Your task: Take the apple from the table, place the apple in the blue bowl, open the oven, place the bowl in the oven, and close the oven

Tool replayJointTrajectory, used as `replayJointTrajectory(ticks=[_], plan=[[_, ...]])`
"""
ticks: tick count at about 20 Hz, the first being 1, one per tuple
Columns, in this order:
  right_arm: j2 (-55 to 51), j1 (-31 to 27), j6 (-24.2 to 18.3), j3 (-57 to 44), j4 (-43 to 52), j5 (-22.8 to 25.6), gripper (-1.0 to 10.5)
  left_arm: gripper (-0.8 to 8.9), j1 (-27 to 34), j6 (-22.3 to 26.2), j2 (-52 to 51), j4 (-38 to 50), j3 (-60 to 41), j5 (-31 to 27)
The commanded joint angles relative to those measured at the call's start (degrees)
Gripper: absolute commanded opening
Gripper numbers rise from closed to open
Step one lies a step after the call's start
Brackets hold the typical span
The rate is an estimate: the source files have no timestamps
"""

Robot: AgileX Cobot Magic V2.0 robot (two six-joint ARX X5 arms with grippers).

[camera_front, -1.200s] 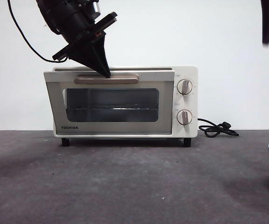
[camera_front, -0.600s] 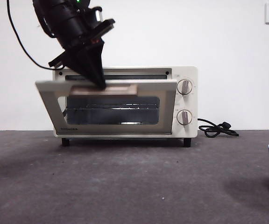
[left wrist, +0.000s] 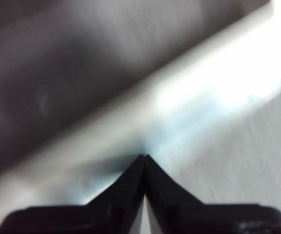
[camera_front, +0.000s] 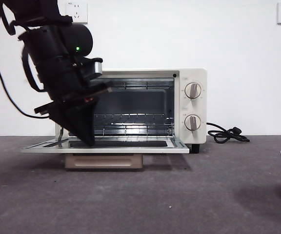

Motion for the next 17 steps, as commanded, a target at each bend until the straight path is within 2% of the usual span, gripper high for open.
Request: replayJointTrajectory(ticks=[1, 6, 11, 17], plan=[[-0.44, 0.04, 1.14, 0.09, -0.52, 2.93, -0.1, -0.06, -0.59, -0.76, 0.02, 2.38, -4.44, -0.13], [-1.31, 0.00, 1.14, -0.02, -1.33, 3.65, -0.1, -0.06, -2.73, -0.87, -2.38, 4.11, -9.11, -0.09], [-1.31, -0.04, 1.79, -1.27, -1.33, 6.71, -0.1, -0.06, -4.87, -1.18, -10.32, 3.98, -9.35, -0.15], [-1.31, -0.04, 3.28, -6.54, -1.33, 6.69, -0.1, -0.06, -4.87, -1.97, -20.76, 1.27, -9.35, -0.17]])
